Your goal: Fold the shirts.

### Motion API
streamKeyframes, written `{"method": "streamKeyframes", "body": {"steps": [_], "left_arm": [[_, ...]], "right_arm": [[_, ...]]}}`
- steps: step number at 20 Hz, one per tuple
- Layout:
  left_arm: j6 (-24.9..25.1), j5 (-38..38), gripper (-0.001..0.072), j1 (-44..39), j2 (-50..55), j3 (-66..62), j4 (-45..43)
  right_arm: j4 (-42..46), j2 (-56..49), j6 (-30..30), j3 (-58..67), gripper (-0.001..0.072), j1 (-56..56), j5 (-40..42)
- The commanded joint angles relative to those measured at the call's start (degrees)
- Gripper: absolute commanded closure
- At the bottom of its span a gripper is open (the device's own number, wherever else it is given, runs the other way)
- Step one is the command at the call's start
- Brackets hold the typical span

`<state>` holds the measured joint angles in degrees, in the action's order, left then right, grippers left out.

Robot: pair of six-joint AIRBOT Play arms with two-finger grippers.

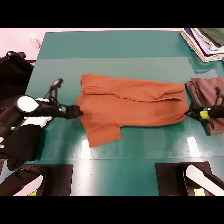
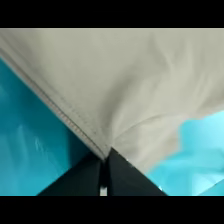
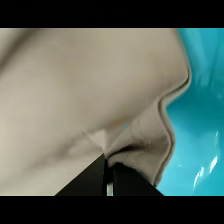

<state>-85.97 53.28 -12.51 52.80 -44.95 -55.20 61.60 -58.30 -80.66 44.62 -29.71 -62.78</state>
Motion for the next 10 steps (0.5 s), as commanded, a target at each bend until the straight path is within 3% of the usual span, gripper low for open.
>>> {"method": "streamKeyframes", "body": {"steps": [1, 5, 10], "left_arm": [[-5.3, 4.3, 0.0685, 0.1, -7.3, -11.6, -9.0], [-5.6, 10.5, 0.0685, 0.1, -11.3, -39.6, -15.6], [-4.4, 8.7, 0.0687, 0.1, -11.4, -70.1, -19.6]], "right_arm": [[-0.1, 8.0, 0.5, 12.0, 0.069, 3.0, -4.5], [-0.2, 14.9, 0.3, 33.0, 0.0691, 5.0, -9.3], [-0.1, 15.5, -2.0, 57.0, 0.0691, 3.2, -16.7]]}}
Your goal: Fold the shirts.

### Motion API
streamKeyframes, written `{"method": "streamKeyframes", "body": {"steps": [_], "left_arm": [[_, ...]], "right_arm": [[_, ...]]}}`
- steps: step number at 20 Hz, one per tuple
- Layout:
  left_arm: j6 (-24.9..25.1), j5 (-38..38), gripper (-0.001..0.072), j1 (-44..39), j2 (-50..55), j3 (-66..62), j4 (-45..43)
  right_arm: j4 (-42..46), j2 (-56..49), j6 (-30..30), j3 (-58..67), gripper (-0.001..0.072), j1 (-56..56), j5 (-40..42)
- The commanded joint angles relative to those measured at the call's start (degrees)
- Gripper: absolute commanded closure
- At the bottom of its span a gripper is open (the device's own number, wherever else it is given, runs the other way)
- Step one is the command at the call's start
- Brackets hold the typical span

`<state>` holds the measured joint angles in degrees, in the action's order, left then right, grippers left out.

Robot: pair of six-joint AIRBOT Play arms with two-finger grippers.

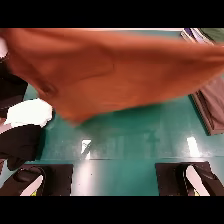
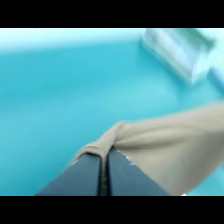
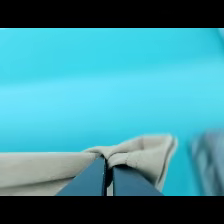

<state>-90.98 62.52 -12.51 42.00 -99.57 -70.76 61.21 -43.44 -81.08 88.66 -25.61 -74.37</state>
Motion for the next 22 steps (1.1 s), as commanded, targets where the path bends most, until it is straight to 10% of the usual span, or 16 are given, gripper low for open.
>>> {"method": "streamKeyframes", "body": {"steps": [1, 9, 22], "left_arm": [[0.5, -1.3, 0.0687, 0.1, -0.4, -18.5, -5.6], [1.0, 4.1, 0.0686, 0.1, 7.2, -13.7, -11.0], [0.0, 7.1, 0.0684, 0.8, 51.8, -5.2, -9.6]], "right_arm": [[0.2, -0.6, -2.4, 17.1, 0.0691, -1.6, -7.2], [0.5, -12.0, -7.1, 28.4, 0.0692, 3.1, -15.4], [15.3, -49.5, -8.9, 13.0, 0.0692, 17.3, -14.0]]}}
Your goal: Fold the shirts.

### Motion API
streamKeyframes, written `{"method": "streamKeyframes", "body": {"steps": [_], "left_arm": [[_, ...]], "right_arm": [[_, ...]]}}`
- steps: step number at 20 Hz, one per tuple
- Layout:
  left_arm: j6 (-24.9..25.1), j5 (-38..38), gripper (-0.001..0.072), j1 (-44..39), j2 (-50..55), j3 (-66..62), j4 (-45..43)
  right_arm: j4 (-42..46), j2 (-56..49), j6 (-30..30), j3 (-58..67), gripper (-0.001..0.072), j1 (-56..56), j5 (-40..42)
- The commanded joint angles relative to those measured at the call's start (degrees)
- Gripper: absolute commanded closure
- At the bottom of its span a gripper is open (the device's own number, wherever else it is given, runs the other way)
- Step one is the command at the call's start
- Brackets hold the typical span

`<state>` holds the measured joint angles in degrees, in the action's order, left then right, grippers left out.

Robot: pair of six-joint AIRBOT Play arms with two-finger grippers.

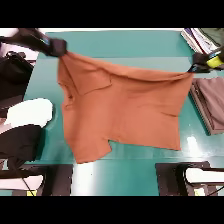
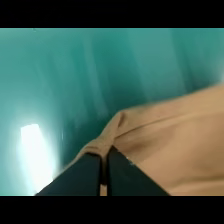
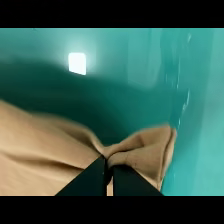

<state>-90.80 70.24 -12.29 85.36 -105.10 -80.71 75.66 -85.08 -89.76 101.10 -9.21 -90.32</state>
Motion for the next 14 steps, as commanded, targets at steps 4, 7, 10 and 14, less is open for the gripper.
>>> {"method": "streamKeyframes", "body": {"steps": [4, 7, 10, 14], "left_arm": [[1.8, -4.5, 0.0685, 5.4, 13.0, 0.3, 7.0], [6.5, -2.8, 0.0685, 8.8, 13.1, 0.3, 12.7], [9.8, 3.9, 0.0685, 10.3, 13.1, 0.7, 12.3], [11.8, 4.8, 0.0684, 10.3, 13.1, 6.1, 12.9]], "right_arm": [[0.5, -14.3, 1.6, 6.8, 0.0692, 0.8, 4.9], [0.5, -15.0, 3.5, 7.8, 0.0692, 0.7, 4.2], [0.7, -12.4, 4.8, 2.1, 0.0692, 0.7, 3.3], [0.5, -7.1, 4.8, -10.7, 0.0691, 0.7, 8.0]]}}
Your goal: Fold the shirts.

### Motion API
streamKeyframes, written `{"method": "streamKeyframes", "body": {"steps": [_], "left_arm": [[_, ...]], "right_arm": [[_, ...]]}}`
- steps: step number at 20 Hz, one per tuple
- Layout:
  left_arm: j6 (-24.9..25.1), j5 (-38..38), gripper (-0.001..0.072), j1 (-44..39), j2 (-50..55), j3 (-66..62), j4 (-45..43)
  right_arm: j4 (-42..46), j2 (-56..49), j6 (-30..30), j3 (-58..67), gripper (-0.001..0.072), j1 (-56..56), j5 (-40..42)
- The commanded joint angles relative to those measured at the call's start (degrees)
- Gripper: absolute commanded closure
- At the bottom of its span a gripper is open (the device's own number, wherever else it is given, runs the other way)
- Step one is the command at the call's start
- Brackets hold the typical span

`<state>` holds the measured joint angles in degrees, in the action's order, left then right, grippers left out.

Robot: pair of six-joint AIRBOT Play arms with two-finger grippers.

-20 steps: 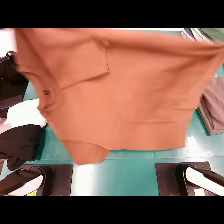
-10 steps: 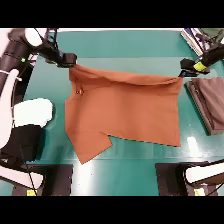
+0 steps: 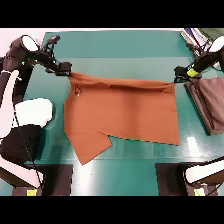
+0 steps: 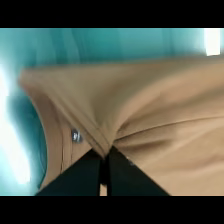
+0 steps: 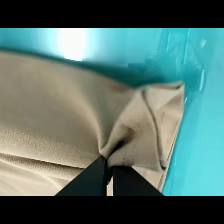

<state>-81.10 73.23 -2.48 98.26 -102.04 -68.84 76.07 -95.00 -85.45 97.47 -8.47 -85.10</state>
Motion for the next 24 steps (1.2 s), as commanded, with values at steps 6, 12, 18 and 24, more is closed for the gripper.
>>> {"method": "streamKeyframes", "body": {"steps": [6, 12, 18, 24], "left_arm": [[-0.2, 0.5, 0.0681, 0.4, 0.2, 13.0, 1.3], [-3.1, 7.7, 0.0182, 0.4, -8.0, 15.1, -1.2], [-6.4, 2.3, 0.0182, 0.4, -32.4, 48.2, -5.9], [-7.3, -4.5, 0.0182, 0.4, -42.1, 69.0, 3.2]], "right_arm": [[-0.1, 8.5, 0.0, -20.9, 0.0606, 0.0, 8.8], [0.0, 18.8, 0.0, -22.3, 0.0339, -2.8, 4.7], [-0.1, 30.1, 0.0, -22.3, 0.034, -3.3, 1.8], [0.0, 31.4, 0.0, -22.3, 0.034, -0.4, 2.8]]}}
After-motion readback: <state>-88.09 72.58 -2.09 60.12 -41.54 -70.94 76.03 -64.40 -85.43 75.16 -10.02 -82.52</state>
